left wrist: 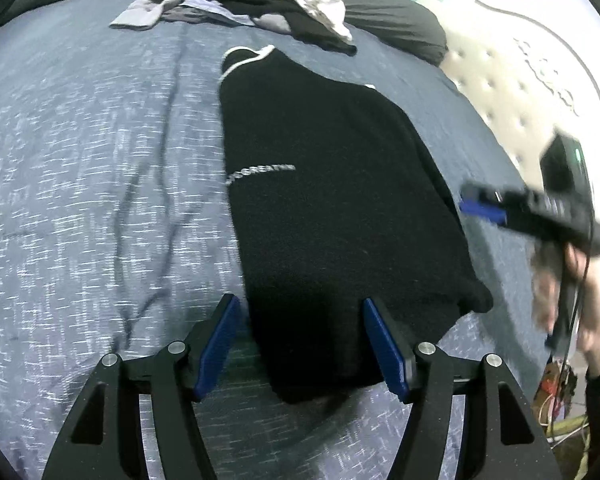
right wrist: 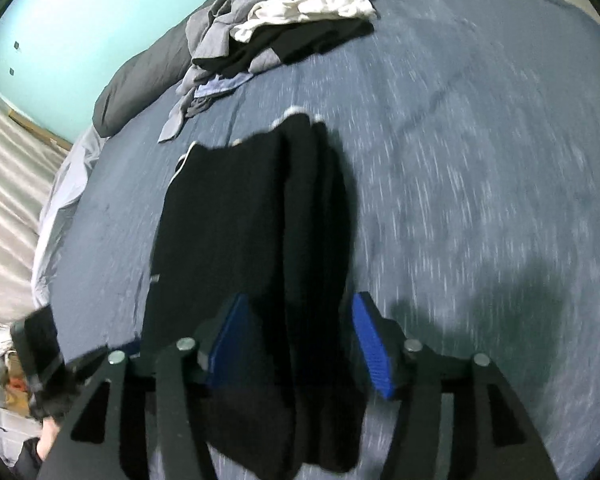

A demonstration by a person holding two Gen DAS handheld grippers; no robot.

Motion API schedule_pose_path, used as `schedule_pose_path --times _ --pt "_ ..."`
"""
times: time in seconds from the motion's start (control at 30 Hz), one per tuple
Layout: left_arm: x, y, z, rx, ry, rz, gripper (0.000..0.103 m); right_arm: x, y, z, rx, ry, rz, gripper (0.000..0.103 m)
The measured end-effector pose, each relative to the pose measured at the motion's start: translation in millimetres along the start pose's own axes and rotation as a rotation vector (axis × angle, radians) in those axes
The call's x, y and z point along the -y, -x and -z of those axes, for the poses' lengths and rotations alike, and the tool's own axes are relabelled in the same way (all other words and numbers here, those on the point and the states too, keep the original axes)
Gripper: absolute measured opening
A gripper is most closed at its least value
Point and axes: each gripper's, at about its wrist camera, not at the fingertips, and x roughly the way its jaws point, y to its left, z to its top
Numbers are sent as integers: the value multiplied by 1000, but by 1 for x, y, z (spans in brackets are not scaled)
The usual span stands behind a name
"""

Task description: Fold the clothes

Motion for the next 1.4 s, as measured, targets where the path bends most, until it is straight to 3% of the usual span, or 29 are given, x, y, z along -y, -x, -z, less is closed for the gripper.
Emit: schedule_pose_path --times 0.27,0.53,0.63,0.8,0.87,0.97,1.03,1.17,1.23,1.4 --pt "-14 -13 -20 -30 52 30 72 11 -11 33 -48 -51 -28 70" --pt "-17 -37 -31 -56 128 115 77 5 -35 40 -117 -33 -51 78" --pt "-21 -38 -19 -61 147 147 78 5 -41 38 -119 -33 -59 78" --pt "-12 -61 -39 -50 154 164 82 -3 -50 36 -122 6 -48 79" --pt "-11 -69 -44 -41 159 176 83 -6 -53 35 -122 23 -55 76" --pt "-7 -73 -46 -32 154 180 83 -11 -54 35 -126 46 -85 55" --pt "-4 -70 -46 -27 145 183 76 -14 -52 35 -124 64 -90 43" --pt "-4 -67 -44 -16 145 203 74 -18 -52 34 -128 93 -89 43" --pt "-6 -72 -45 -20 159 217 74 -13 -56 33 -133 77 -101 51" --pt "-2 -81 -51 -24 154 223 76 -11 -68 31 -111 19 -136 59"
